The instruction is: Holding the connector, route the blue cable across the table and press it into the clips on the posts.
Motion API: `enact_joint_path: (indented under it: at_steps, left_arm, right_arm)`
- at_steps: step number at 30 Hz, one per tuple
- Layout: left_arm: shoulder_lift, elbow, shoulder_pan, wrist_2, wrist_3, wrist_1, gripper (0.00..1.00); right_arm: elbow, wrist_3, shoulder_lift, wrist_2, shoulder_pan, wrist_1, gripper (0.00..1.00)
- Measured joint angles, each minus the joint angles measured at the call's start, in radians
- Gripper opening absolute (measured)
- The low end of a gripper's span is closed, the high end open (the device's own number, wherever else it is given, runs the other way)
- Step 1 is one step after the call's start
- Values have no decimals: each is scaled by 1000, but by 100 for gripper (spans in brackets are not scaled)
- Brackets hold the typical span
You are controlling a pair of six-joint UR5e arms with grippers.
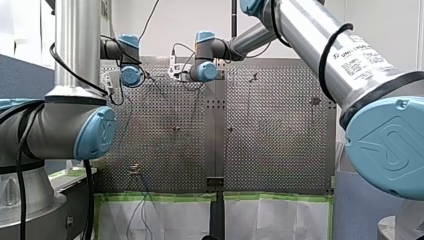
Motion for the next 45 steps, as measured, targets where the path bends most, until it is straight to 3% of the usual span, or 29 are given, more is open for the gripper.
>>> enact_joint_path:
  at_steps: [8, 14, 21, 28, 37, 45]
  left_arm:
    - [-1, 10, 32, 46, -26, 9, 0]
    - [-11, 13, 53, 84, -51, 29, 0]
    - [-64, 35, 75, 145, -87, 56, 0]
    - [-119, 48, 96, 199, -123, 87, 0]
    - [-131, 49, 114, 231, -150, 121, 0]
    - [-141, 49, 128, 241, -165, 130, 0]
  right_arm:
    - [-23, 1, 3, 4, -2, 1, 0]
    - [-34, 1, 5, 26, -3, 1, 0]
    - [-34, -5, 6, 67, -7, 3, 0]
    - [-34, -24, 9, 92, -15, 3, 0]
    - [-34, -41, 34, 103, -20, 4, 0]
    - [-36, -45, 37, 106, -21, 3, 0]
